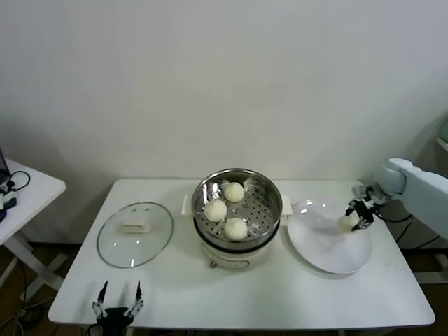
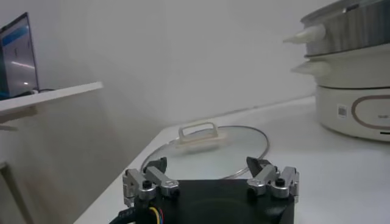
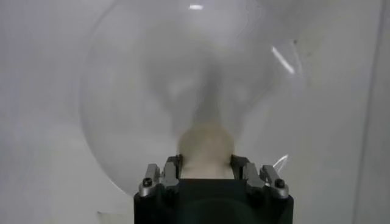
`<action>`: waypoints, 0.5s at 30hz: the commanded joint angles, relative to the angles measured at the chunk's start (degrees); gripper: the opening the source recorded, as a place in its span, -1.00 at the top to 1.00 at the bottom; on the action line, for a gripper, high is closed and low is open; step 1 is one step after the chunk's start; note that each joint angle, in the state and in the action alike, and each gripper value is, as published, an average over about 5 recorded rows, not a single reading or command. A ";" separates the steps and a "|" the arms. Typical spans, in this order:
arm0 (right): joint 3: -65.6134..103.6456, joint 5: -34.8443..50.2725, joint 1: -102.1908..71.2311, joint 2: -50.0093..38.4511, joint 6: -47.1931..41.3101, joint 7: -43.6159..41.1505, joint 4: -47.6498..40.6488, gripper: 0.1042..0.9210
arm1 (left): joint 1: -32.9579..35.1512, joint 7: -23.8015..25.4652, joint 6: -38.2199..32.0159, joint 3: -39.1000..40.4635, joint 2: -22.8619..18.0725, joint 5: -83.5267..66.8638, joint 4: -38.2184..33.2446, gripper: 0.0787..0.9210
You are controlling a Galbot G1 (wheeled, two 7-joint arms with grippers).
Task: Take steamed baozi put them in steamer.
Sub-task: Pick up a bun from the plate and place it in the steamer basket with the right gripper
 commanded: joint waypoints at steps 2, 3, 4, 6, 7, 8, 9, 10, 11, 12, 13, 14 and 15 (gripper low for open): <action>-35.46 28.92 45.16 1.09 -4.63 -3.87 19.89 -0.13 | 0.04 0.01 0.29 0.02 -0.02 -0.72 -1.52 -0.77; -36.09 30.60 47.54 2.25 -5.13 -3.98 21.10 -0.13 | 0.04 0.00 0.27 -0.03 0.07 -0.75 -1.51 -0.77; -36.27 31.93 49.24 3.30 -5.68 -4.01 22.20 -0.13 | 0.03 -0.01 0.25 -0.08 0.16 -0.78 -1.47 -0.77; -35.25 34.25 51.12 5.43 -7.26 -3.72 24.78 -0.12 | -0.10 -0.04 0.23 -0.16 0.24 -0.90 -1.34 -0.77; -34.34 35.16 51.32 6.36 -8.23 -3.39 26.16 -0.12 | -0.18 -0.05 0.23 -0.18 0.24 -0.96 -1.29 -0.77; -33.59 35.86 51.35 7.13 -9.03 -3.06 27.28 -0.13 | -0.27 -0.06 0.23 -0.17 0.23 -1.02 -1.26 -0.77; -32.55 36.35 50.95 7.95 -9.96 -2.59 28.53 -0.13 | -0.35 -0.07 0.24 -0.14 0.21 -1.07 -1.25 -0.77; -31.04 36.33 49.82 8.67 -11.02 -1.97 29.58 -0.13 | -0.40 -0.07 0.23 -0.10 0.19 -1.11 -1.26 -0.77; -29.31 35.85 48.30 9.37 -12.06 -1.32 30.36 -0.13 | -0.42 -0.06 0.23 -0.06 0.18 -1.12 -1.27 -0.77; -27.69 35.14 46.50 9.99 -12.96 -0.72 30.80 -0.13 | -0.43 -0.06 0.22 -0.03 0.17 -1.13 -1.28 -0.77; -25.65 34.07 43.98 10.81 -14.08 0.06 31.16 -0.13 | -0.42 -0.06 0.20 -0.02 0.19 -1.14 -1.27 -0.77; -23.77 32.79 41.57 11.54 -14.94 0.79 31.19 -0.13 | -0.41 -0.06 0.18 -0.04 0.23 -1.16 -1.26 -0.77; -22.30 31.47 39.30 12.24 -15.54 1.43 30.93 -0.13 | -0.40 -0.06 0.16 -0.10 0.28 -1.16 -1.23 -0.77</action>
